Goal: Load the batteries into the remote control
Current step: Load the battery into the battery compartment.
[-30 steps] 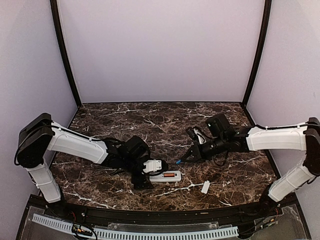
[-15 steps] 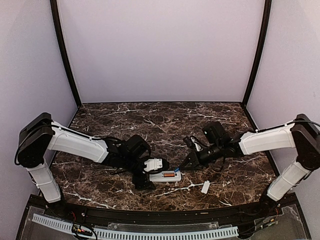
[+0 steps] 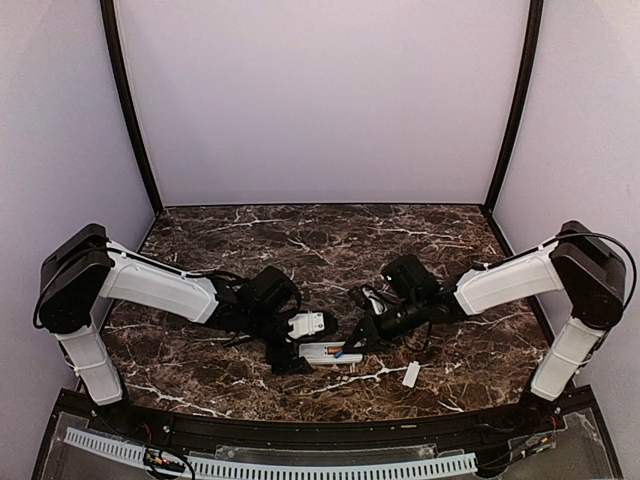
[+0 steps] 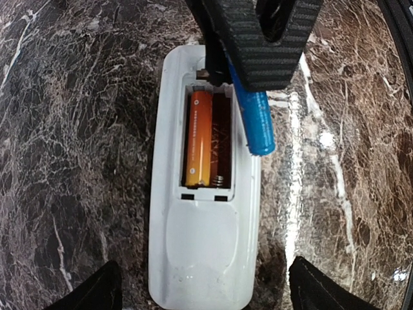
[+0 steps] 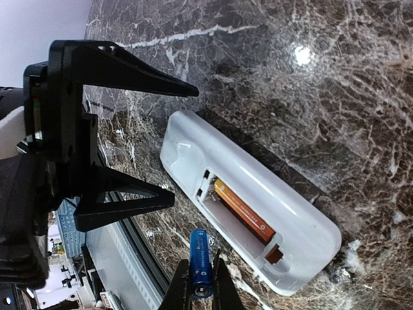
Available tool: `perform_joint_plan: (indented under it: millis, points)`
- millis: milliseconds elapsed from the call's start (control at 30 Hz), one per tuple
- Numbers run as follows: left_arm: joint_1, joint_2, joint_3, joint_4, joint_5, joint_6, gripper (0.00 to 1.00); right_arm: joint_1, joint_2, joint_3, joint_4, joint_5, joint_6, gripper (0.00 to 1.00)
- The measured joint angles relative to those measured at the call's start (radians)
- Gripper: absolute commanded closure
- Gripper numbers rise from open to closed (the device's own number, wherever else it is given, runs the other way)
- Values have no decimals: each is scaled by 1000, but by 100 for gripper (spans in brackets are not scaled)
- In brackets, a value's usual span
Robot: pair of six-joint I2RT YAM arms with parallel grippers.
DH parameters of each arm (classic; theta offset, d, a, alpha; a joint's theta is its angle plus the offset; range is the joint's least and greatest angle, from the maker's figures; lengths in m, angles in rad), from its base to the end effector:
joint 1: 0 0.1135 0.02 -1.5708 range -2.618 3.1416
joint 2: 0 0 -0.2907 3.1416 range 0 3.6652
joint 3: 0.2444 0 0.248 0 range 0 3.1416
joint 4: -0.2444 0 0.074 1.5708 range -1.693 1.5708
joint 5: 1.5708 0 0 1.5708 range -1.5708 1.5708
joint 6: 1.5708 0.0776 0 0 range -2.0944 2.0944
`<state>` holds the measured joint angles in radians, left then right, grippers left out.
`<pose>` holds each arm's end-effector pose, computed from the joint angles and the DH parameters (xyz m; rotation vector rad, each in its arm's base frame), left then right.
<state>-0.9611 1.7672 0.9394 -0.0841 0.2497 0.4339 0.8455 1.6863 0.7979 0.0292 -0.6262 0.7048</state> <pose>0.1990 -0.3185 0.1440 1.7004 1.8607 -0.5295 0.1923 0.2855 0.1497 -0.5217 2.7115 1.3469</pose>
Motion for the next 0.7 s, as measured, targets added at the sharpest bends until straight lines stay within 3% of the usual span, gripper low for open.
perform_joint_plan:
  millis: [700]
  points:
    - [0,23,0,9,3,-8,13,0,32,40,-38,45,-35,100]
